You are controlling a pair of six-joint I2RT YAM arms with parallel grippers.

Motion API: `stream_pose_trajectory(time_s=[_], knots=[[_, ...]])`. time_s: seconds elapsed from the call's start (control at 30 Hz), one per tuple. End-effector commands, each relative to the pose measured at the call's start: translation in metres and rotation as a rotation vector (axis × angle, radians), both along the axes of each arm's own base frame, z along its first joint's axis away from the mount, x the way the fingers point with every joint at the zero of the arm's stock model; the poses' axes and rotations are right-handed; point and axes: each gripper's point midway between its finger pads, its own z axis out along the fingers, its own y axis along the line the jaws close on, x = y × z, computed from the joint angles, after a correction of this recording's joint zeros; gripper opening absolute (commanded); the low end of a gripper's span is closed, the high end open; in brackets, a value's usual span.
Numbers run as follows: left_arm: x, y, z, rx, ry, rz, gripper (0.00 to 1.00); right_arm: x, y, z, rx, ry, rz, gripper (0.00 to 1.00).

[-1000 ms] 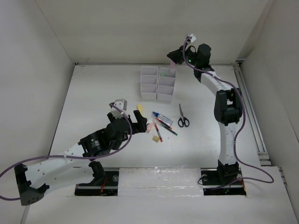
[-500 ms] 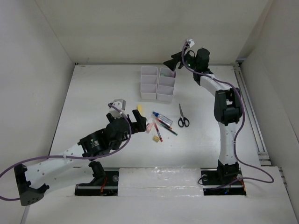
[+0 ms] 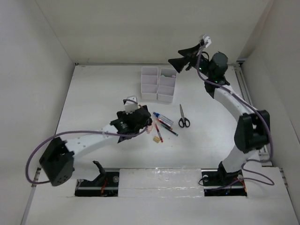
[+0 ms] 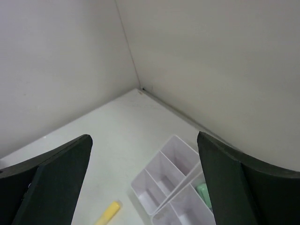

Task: Sort the stationery into containers
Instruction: Place the pen in the storage box, then pick up the pen from the center of the board.

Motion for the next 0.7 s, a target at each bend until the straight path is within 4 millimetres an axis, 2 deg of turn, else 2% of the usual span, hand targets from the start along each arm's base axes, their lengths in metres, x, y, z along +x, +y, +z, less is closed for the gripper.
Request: stream_pose_trajectory(time_s=[0.0, 0.03, 0.07, 0.1, 0.17, 0.2, 0.23, 0.27, 0.33, 0.4, 0.5, 0.67], knots=[[0.028, 0.003, -0.013, -0.023, 0.067, 0.075, 0.95, -0.054, -0.006, 0.065, 0.082, -0.13, -0.025, 1.0], [0.035, 0.002, -0.025, 0.006, 0.085, 0.08, 0.95, -0.062, -0.008, 0.063, 0.085, -0.101, -0.044, 1.0], [0.041, -0.003, -0.024, 0.002, 0.081, 0.08, 0.94, -0.074, -0.003, 0.051, 0.071, -0.075, -0.037, 1.0], [0.044, -0.006, -0.026, 0.013, 0.08, 0.071, 0.94, -0.093, -0.006, 0.067, 0.075, -0.107, -0.041, 1.0], [0.047, -0.011, -0.039, 0.045, 0.111, 0.059, 0.94, -0.111, 0.0, 0.063, 0.059, -0.088, -0.033, 1.0], [0.052, -0.016, -0.036, 0.041, 0.107, 0.059, 0.94, -0.125, -0.001, 0.064, 0.054, -0.099, -0.026, 1.0], [0.056, -0.016, -0.038, 0.045, 0.111, 0.068, 0.94, -0.13, -0.002, 0.063, 0.052, -0.1, -0.035, 1.0], [0.057, -0.017, -0.05, 0.068, 0.133, 0.069, 0.94, -0.13, -0.006, 0.059, 0.046, -0.09, -0.063, 1.0], [0.065, -0.02, -0.054, 0.077, 0.145, 0.067, 0.93, -0.142, -0.005, 0.055, 0.043, -0.082, -0.049, 1.0], [0.068, -0.015, -0.072, 0.102, 0.187, 0.081, 0.91, -0.148, 0.001, 0.053, 0.04, -0.074, -0.031, 1.0], [0.076, -0.012, -0.078, 0.091, 0.209, 0.116, 0.84, -0.155, 0.003, 0.05, 0.035, -0.059, -0.02, 1.0], [0.073, -0.008, -0.098, 0.119, 0.268, 0.139, 0.75, -0.16, 0.007, 0.05, 0.028, -0.057, -0.013, 1.0]])
